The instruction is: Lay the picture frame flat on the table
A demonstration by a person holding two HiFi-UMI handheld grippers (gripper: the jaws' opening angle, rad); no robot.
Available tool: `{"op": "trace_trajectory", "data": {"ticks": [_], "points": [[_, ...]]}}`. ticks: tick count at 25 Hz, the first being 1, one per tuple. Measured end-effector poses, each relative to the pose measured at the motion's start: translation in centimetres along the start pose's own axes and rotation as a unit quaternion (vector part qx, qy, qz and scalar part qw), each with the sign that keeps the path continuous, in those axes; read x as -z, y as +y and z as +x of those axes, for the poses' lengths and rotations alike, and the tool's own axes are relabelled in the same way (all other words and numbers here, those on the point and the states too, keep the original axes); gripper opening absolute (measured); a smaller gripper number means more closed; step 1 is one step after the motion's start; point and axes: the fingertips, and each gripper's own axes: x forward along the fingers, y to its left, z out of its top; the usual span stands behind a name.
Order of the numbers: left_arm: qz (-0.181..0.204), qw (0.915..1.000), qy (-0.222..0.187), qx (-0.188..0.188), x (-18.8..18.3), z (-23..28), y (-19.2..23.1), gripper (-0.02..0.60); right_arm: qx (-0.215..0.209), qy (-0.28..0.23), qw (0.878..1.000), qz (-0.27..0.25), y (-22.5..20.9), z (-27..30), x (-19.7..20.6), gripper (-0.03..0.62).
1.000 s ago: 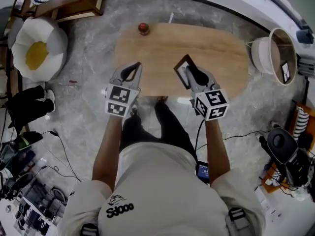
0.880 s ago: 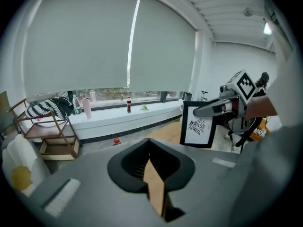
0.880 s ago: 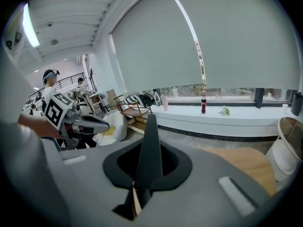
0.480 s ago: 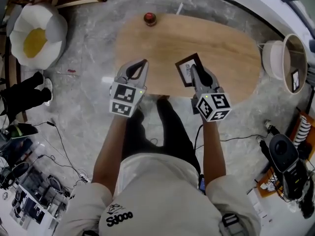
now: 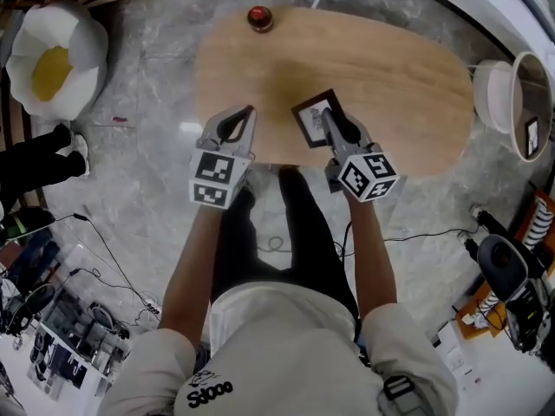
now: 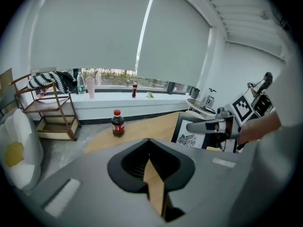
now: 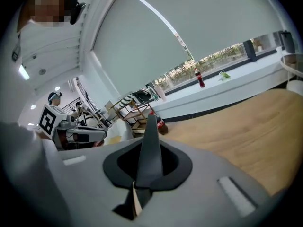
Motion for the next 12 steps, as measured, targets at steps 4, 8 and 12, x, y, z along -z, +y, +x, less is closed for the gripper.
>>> {"op": "trace_trajectory", "data": {"ticks": [4, 8, 12], "points": [[-0.02, 0.9998, 0.002, 0.006, 1.1, 1.3, 0.0, 0.009, 0.004, 0.015, 1.0, 0.027, -1.6, 1.7, 3.1, 0.02], [-0.031, 0.9994, 0.007, 0.01, 2.1, 2.7, 0.1, 0.009, 0.009, 0.034, 0.997, 0.063, -3.6, 3.6, 6.2, 0.02], [-0.033, 0.9991, 0.013, 0.023, 2.6, 4.0, -0.5, 0.009, 0.006, 0.04, 0.996, 0.079, -5.1, 4.5, 8.0, 0.02]]}}
